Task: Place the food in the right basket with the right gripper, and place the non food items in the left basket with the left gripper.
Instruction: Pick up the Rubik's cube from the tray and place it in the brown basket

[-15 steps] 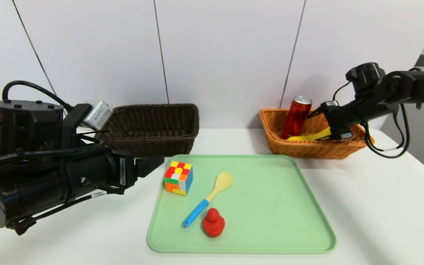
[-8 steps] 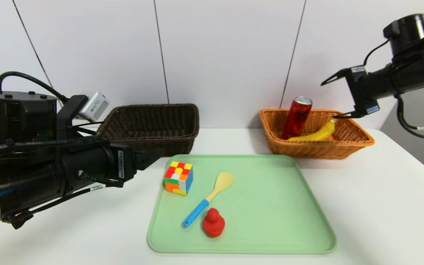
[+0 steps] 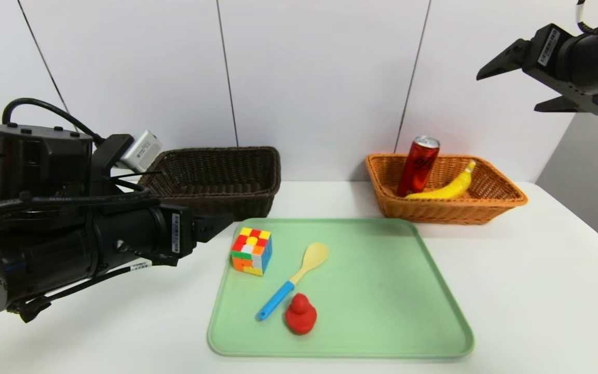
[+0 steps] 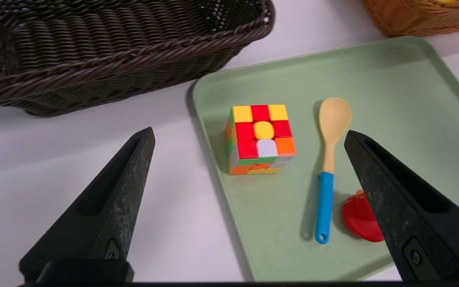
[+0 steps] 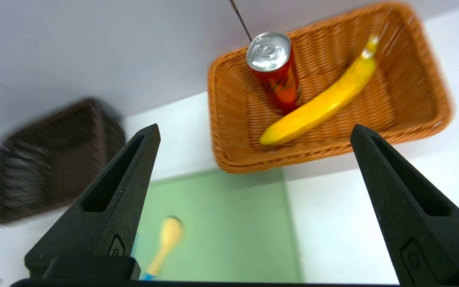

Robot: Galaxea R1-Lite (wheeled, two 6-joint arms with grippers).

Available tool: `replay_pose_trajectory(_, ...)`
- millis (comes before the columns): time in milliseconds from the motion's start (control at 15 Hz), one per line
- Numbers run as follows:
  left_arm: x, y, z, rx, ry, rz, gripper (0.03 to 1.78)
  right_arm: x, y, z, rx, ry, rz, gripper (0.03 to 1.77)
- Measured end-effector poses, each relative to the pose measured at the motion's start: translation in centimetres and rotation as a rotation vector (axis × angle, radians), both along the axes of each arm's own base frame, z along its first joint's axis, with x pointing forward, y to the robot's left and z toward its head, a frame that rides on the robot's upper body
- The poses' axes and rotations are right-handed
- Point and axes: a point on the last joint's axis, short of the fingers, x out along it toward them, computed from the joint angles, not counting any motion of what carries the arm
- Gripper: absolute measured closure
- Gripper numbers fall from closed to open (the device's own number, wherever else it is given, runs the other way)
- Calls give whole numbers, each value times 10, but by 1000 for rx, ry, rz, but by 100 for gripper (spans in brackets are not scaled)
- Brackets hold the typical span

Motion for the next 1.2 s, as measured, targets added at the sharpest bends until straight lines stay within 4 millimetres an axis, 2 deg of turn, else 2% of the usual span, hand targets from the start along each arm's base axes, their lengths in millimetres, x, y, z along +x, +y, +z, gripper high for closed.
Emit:
replay_pose_trajectory(267,-6,-1,3,24,-8,2,12,-27,7,-5,-334,-3,234,13)
replay_pose_trajectory(467,-19,-7,2,39,-4,-49,12,-31,14,-36,-389,115,403,12)
replay_pose_trajectory(733,-36,-16,-35,95,13,-36,12,-35,19,-78,-384,126,379,11)
replay_pose_trajectory(933,-27,-31,-53,88,-16,22,12,-43,15,-112,-424,45,295,11)
replay_pose_trajectory(1200,-10,-49,-78,85,-35,60,12,-61,1,-123,-421,-79,211,11)
